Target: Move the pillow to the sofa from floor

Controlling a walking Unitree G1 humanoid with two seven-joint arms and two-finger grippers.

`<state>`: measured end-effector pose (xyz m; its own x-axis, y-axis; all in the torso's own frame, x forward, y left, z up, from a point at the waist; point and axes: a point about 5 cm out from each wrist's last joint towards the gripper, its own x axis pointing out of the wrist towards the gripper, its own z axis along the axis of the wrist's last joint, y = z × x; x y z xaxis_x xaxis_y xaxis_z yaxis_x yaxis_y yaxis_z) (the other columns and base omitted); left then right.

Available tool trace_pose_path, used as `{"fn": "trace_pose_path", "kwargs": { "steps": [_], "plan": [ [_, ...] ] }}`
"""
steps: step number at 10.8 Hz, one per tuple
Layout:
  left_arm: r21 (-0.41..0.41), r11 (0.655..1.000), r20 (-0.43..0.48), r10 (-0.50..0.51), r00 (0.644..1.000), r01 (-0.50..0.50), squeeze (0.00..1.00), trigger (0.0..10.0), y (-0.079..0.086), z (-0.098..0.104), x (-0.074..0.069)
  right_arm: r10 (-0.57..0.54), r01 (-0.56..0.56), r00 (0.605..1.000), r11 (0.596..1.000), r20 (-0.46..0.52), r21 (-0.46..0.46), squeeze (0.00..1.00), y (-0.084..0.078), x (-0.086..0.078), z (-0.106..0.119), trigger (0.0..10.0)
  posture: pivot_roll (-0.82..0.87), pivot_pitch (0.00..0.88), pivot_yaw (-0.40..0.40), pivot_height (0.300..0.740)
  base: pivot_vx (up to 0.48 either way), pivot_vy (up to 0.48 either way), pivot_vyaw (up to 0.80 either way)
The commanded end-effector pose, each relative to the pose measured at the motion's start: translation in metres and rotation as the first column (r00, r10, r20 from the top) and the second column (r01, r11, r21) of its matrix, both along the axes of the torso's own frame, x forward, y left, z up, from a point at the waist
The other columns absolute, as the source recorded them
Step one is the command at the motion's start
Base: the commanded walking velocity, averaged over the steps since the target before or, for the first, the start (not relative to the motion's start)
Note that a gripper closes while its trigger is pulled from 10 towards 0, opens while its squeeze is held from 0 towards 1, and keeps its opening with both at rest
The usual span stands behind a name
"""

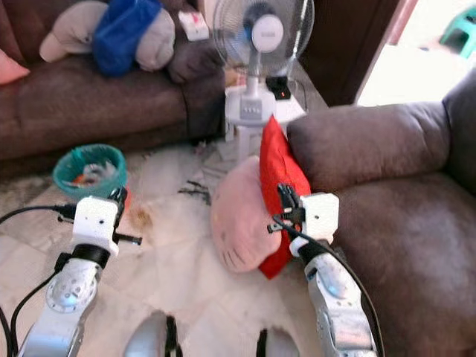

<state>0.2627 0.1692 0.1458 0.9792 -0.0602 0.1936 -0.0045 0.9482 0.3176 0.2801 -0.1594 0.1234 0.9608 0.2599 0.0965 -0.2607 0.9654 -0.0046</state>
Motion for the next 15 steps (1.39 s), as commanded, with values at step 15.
{"fn": "trace_pose_path", "kwargs": {
  "steps": [15],
  "plan": [
    [0.023,1.0,-0.009,0.019,1.0,-0.019,0.0,10.0,0.0026,-0.0016,-0.0006,0.014,-0.014,1.0,1.0,-0.011,-0.006,0.0,0.0013,-0.001,-0.0027,10.0,0.04,0.132,-0.035,0.611,0.0,0.0,0.0]
  ]
}}
